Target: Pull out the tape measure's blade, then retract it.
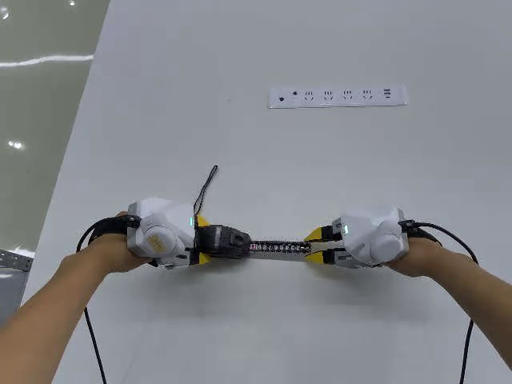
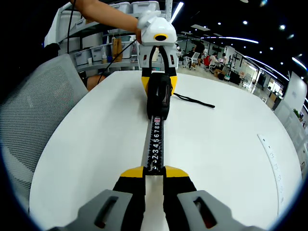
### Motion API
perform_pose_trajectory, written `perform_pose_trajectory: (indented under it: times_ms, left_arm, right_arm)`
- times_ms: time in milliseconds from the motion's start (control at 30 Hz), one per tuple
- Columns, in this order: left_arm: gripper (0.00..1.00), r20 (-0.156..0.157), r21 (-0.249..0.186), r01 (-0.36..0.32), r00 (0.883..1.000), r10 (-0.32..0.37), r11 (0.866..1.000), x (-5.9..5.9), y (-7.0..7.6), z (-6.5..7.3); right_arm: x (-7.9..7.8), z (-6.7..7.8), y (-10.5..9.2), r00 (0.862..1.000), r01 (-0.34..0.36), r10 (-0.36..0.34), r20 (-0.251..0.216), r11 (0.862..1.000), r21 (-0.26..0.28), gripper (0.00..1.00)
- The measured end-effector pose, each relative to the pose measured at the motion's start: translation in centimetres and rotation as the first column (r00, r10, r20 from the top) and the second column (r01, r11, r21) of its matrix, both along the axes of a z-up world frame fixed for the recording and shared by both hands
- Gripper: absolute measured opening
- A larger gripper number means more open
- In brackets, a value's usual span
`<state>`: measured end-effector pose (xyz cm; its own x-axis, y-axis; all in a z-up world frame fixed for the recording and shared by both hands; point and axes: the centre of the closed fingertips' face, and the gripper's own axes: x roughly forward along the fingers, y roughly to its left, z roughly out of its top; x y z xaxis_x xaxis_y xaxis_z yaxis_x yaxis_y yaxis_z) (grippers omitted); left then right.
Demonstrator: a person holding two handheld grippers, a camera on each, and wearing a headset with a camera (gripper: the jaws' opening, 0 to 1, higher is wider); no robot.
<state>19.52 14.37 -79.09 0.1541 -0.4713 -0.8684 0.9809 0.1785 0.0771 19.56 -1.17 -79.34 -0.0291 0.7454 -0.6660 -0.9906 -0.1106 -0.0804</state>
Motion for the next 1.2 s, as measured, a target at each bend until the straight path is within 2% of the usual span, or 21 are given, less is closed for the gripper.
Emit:
perform_pose_trajectory:
  times_ms: [500,1200]
  left_arm:
    - [0.27,0.002,-0.001,-0.001,1.000,0.001,1.000,-0.2,-0.2,0.4]
    - [0.27,0.002,0.001,0.001,1.000,-0.001,1.000,-0.1,-0.1,0.4]
  right_arm:
    - [0.0,0.0,-0.5,1.000,0.000,0.000,0.002,1.000,-0.005,0.12]
    - [0.0,0.1,-1.1,1.000,-0.003,0.003,0.007,1.000,-0.008,0.12]
